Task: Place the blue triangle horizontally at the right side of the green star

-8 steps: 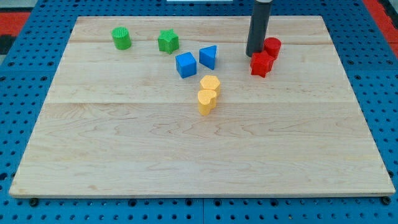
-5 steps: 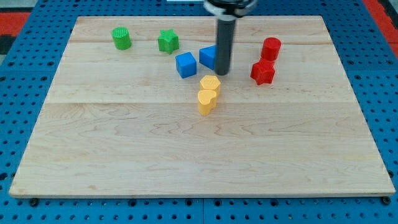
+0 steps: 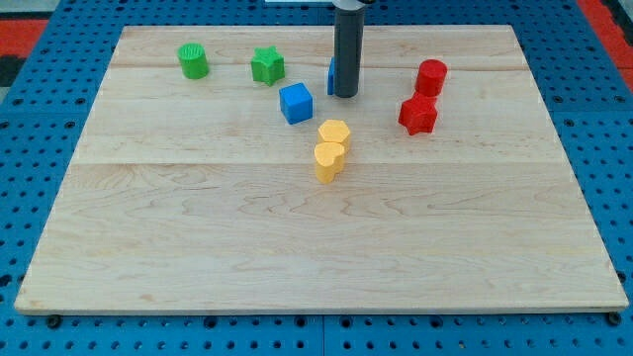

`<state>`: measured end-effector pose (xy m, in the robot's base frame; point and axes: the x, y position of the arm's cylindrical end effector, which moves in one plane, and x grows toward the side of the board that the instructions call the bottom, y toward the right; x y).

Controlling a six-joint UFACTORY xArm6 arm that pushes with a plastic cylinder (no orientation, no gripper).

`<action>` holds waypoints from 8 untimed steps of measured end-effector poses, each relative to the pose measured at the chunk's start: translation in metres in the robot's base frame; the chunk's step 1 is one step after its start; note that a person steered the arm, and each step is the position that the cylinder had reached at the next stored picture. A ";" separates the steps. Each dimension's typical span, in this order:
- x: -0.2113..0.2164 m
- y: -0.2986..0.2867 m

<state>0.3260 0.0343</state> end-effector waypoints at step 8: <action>0.032 0.004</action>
